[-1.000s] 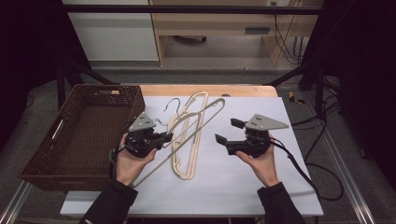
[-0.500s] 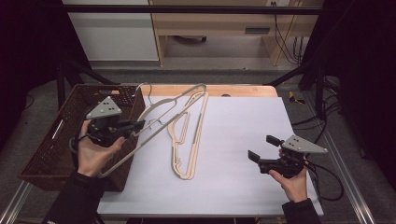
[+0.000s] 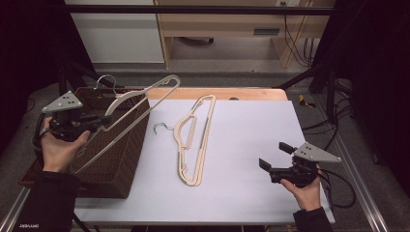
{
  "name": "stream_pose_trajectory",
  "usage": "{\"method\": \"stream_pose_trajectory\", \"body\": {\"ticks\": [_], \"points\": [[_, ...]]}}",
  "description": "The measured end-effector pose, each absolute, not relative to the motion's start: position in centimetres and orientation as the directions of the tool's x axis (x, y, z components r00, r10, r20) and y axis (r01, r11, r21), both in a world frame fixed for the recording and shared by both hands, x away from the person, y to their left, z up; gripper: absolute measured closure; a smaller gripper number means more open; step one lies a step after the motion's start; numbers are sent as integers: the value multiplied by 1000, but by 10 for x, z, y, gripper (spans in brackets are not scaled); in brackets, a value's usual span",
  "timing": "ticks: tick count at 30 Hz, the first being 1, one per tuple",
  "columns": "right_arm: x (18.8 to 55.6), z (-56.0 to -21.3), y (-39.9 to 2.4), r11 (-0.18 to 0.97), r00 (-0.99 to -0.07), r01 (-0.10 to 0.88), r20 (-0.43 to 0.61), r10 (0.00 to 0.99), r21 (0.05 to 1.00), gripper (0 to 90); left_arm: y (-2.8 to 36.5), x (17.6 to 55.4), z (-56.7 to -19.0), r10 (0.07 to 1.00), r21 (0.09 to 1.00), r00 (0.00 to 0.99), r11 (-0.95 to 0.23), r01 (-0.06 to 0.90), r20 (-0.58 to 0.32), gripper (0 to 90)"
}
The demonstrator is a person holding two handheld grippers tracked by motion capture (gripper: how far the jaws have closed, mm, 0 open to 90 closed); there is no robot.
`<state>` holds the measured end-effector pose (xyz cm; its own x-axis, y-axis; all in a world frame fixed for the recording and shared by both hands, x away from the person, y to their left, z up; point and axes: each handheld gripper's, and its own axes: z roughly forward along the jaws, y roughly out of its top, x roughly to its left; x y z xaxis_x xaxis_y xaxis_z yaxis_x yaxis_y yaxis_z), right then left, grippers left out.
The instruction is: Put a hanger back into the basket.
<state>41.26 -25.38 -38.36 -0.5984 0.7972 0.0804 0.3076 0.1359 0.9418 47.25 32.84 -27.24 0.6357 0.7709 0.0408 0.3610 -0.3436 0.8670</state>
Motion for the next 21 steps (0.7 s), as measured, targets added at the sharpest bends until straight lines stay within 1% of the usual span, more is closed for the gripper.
{"method": "stream_pose_trajectory", "body": {"ticks": [10, 14, 21], "points": [[411, -382, -256, 134, -595, 297, 74, 800, 945, 51, 369, 484, -291, 811, 860, 584, -324, 393, 39, 864], [411, -383, -256, 137, -592, 300, 72, 803, 944, 51, 389, 486, -299, 830, 864, 557, -288, 412, 11, 864], [412, -384, -255, 141, -590, 304, 71, 804, 942, 52, 407, 487, -311, 848, 855, 529, -274, 441, -1, 864]]}}
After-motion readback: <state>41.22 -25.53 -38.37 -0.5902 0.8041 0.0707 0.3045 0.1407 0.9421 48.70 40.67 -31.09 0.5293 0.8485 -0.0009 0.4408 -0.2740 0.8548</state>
